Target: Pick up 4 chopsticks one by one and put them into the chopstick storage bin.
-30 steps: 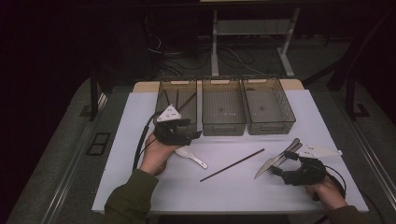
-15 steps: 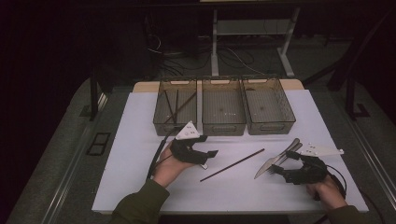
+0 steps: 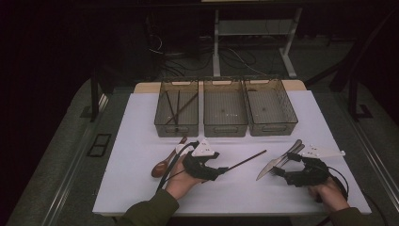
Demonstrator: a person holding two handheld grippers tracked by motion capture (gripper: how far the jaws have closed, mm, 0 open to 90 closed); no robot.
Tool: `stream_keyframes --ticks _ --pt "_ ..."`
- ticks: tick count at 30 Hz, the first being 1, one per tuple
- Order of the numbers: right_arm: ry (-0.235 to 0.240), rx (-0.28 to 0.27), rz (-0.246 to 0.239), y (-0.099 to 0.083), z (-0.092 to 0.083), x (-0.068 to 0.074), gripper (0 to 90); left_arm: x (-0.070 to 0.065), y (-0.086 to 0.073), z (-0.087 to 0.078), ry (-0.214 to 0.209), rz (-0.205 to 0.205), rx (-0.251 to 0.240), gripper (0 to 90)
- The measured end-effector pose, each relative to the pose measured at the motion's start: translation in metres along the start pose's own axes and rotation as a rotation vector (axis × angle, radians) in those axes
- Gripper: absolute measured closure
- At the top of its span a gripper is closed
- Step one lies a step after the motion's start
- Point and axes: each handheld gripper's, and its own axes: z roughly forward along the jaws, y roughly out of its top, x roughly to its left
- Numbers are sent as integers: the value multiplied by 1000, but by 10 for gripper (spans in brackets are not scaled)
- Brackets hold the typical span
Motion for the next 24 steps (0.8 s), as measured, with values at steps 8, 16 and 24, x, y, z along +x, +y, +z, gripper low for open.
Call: stream_keyframes --ticks 8,16,24 --pt "-3 2 3 0 0 -1 153 -4 -5 12 -18 3 47 561" --pt "-4 6 2 -1 1 -1 153 -3 -8 19 -33 -12 92 708" --pt "-2 6 2 -1 1 -1 153 -3 -11 23 -30 -34 107 771"
